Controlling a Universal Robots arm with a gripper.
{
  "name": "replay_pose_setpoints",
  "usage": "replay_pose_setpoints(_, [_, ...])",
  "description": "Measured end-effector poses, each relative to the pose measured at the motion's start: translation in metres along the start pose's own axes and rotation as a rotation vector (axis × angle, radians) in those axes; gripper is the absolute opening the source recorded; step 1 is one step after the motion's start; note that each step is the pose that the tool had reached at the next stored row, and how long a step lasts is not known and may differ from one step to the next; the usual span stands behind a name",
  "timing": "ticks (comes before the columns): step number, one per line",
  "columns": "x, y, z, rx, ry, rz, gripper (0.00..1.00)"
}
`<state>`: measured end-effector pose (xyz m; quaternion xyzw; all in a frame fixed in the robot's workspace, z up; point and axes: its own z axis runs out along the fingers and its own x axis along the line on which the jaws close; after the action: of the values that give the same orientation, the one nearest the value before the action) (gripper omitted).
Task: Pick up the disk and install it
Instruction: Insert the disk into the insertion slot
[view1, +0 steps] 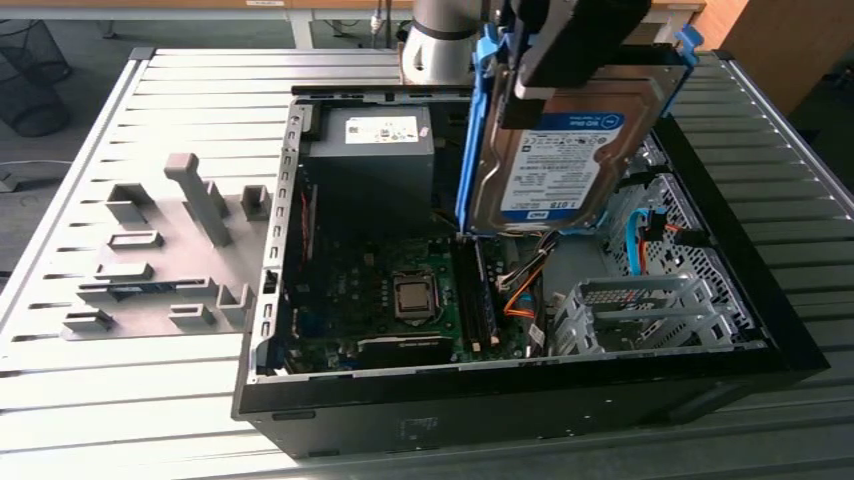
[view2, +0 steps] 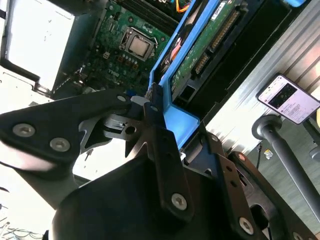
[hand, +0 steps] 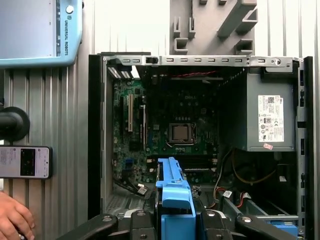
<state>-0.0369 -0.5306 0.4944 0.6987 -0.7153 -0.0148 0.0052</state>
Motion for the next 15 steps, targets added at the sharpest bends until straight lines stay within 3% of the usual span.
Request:
replay_pose_setpoints(4, [0.0005, -0.0121, 0.0026, -0.0005, 0.0002, 0.0, 0.36])
replay_pose_setpoints(7, [0.0022, -0.0146, 0.0045, -0.0006, 0.0004, 0.0, 0.36])
replay_pose_setpoints(8, [0.0145, -0.015, 0.0081, -0.0005, 0.0, 0.001, 0.36])
replay_pose_setpoints(12, [0.0203, -0.0172, 0.0114, -0.0004, -0.0002, 0.002, 0.36])
replay_pose_setpoints(15, [0.0204, -0.0273, 0.0139, -0.0005, 0.0001, 0.002, 0.36])
